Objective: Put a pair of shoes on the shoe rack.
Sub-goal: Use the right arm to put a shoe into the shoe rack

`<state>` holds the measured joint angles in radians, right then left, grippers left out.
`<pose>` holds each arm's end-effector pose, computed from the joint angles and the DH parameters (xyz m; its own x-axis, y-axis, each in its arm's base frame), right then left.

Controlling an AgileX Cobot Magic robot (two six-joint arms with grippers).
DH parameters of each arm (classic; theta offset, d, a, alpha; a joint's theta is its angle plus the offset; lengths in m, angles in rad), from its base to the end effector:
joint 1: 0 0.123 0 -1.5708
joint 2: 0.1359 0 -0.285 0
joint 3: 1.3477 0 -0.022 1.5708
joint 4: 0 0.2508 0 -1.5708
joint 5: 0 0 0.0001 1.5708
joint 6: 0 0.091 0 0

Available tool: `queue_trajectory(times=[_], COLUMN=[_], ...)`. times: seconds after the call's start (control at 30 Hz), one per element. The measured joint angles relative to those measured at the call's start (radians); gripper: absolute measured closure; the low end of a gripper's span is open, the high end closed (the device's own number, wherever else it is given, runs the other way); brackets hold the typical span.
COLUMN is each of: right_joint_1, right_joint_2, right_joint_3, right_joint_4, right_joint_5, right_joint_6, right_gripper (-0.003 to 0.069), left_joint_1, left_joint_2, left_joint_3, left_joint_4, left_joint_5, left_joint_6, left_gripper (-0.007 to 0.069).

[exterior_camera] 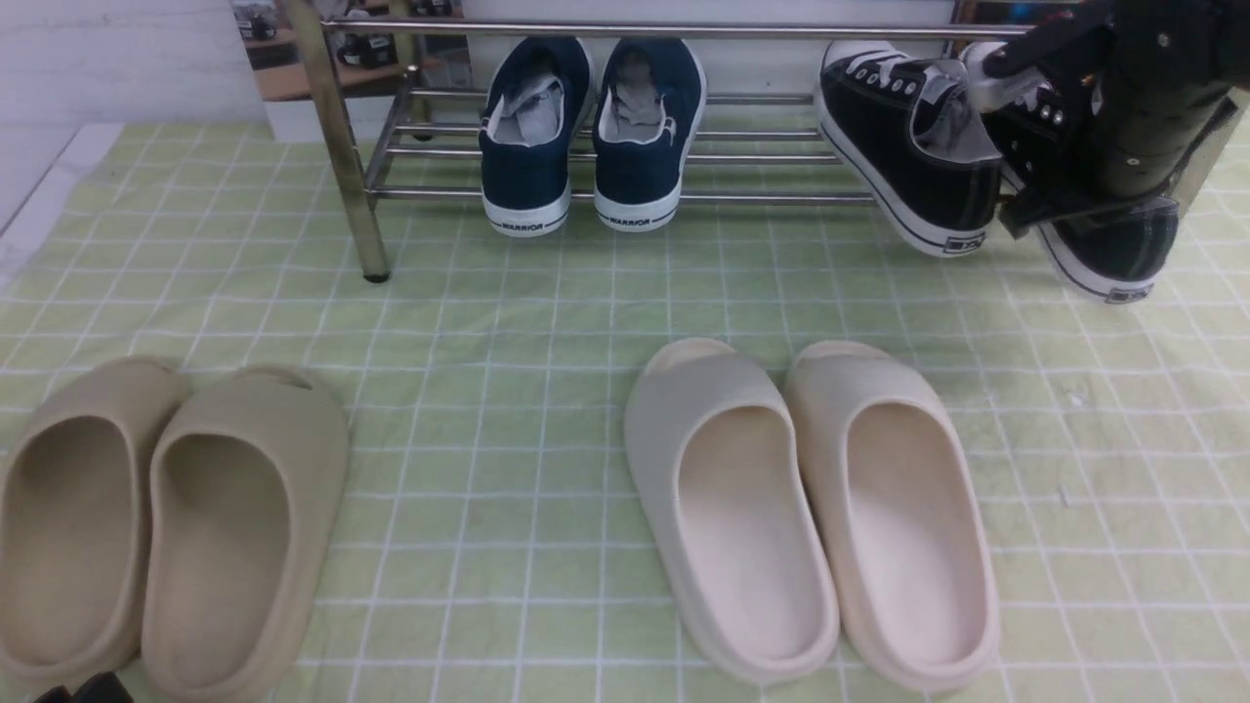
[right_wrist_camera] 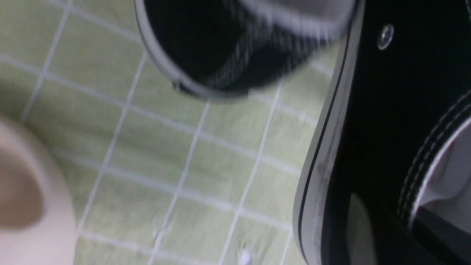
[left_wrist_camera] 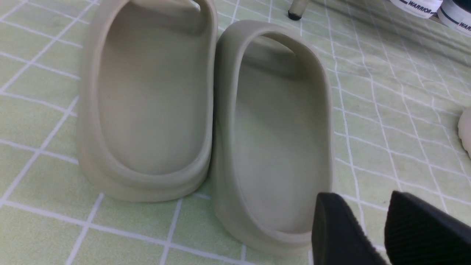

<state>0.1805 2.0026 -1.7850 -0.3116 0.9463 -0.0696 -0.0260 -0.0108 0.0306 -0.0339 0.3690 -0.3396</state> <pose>0.4451 0.0582 0.2759 -0.8137 -0.3976 -0.4241 -0.2673 0.9038 -0.3343 0.0528 -0.0025 0.1703 -0.2902 -0.3553 -0.8886 -0.0726 0.9340 -0.3498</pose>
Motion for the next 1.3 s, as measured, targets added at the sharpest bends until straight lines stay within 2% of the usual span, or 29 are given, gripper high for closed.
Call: queue_trajectory(times=[0.2, 0.4, 0.77, 1.0, 1.3], right_joint_1=[0.000, -0.001, -0.027, -0.035, -0.040], right_joint_2=[0.082, 0.090, 0.135, 0.155, 0.158], right_joint_3=[-0.151, -0.186, -0.192, -0.192, -0.194], right_joint_4=[0.060, 0.139, 0.111, 0.104, 0.166], right_joint_5=[0.016, 0.010, -0.058, -0.106, -0.116], right_joint_6=[-0.045, -0.072, -0.143, -0.146, -0.146], right_gripper=[0.0643, 0.0643, 0.0643, 0.0643, 0.0617], left_joint_1=[0.000, 0.000, 0.000, 0.000, 0.000], left_joint_2=[0.000, 0.000, 0.000, 0.000, 0.000], left_joint_3=[0.000, 0.000, 0.000, 0.000, 0.000], left_joint_4=[0.000, 0.000, 0.000, 0.000, 0.000], left_joint_5=[0.000, 0.000, 0.000, 0.000, 0.000], left_joint_6=[0.000, 0.000, 0.000, 0.000, 0.000], left_gripper=[0.0397, 0.0396, 0.0389, 0.0386, 0.0386])
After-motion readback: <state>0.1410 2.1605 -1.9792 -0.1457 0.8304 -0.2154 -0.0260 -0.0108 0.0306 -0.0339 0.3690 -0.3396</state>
